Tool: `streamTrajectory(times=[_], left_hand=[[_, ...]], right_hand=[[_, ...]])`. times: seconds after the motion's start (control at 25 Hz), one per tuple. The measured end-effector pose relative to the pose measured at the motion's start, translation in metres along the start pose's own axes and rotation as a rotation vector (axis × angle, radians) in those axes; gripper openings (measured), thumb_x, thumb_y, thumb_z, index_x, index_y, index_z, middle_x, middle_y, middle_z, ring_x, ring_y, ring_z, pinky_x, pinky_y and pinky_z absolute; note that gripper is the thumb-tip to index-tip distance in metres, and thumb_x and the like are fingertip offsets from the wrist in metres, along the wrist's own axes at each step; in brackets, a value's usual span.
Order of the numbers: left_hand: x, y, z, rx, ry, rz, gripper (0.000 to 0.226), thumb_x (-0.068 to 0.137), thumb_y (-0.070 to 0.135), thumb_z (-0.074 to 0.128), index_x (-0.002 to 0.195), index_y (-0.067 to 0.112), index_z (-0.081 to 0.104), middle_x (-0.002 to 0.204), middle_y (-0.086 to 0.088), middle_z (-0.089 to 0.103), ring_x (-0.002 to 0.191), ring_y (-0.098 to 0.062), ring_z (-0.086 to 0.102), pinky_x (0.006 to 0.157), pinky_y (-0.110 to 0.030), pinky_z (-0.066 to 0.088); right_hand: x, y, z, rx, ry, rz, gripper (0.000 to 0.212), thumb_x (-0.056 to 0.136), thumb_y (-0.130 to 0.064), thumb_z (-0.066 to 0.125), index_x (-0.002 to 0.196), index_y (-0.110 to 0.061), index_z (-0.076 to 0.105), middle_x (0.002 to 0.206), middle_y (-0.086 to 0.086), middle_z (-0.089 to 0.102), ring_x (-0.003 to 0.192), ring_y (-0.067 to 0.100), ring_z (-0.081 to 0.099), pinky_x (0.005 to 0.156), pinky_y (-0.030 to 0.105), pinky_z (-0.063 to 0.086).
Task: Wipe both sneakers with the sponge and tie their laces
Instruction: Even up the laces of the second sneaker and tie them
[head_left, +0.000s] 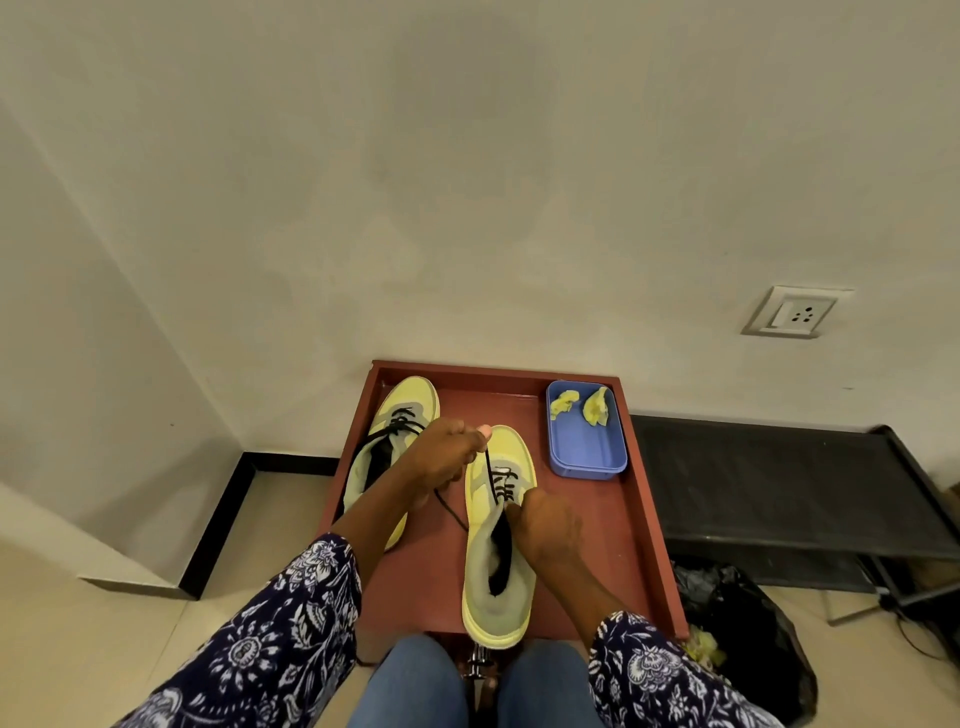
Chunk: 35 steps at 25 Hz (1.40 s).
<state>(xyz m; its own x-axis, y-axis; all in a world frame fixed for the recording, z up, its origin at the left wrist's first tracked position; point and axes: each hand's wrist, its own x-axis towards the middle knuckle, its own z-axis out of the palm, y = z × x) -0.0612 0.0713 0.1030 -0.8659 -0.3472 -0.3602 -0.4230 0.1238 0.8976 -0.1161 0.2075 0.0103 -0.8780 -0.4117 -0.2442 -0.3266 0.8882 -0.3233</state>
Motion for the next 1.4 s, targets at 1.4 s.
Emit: streamTrajectory(times=[1.4], left_hand=[[-0.032, 0.036, 0.018, -0.118, -0.035, -0.217, 0.029, 0.092, 0.007, 0.042, 0.064, 0.013, 0.046, 0.054, 0.002, 0.035, 0.034, -0.004, 0.024, 0.031, -0.014, 0.017]], right_hand=[[0.027, -0.007, -0.091, -0.295, 0.141, -0.505, 0.021, 0.084, 0.003, 0.048, 0.099, -0.002, 0.062, 0.101, 0.017, 0.061, 0.092, 0.033, 0.059, 0.072, 0.041, 0.053]])
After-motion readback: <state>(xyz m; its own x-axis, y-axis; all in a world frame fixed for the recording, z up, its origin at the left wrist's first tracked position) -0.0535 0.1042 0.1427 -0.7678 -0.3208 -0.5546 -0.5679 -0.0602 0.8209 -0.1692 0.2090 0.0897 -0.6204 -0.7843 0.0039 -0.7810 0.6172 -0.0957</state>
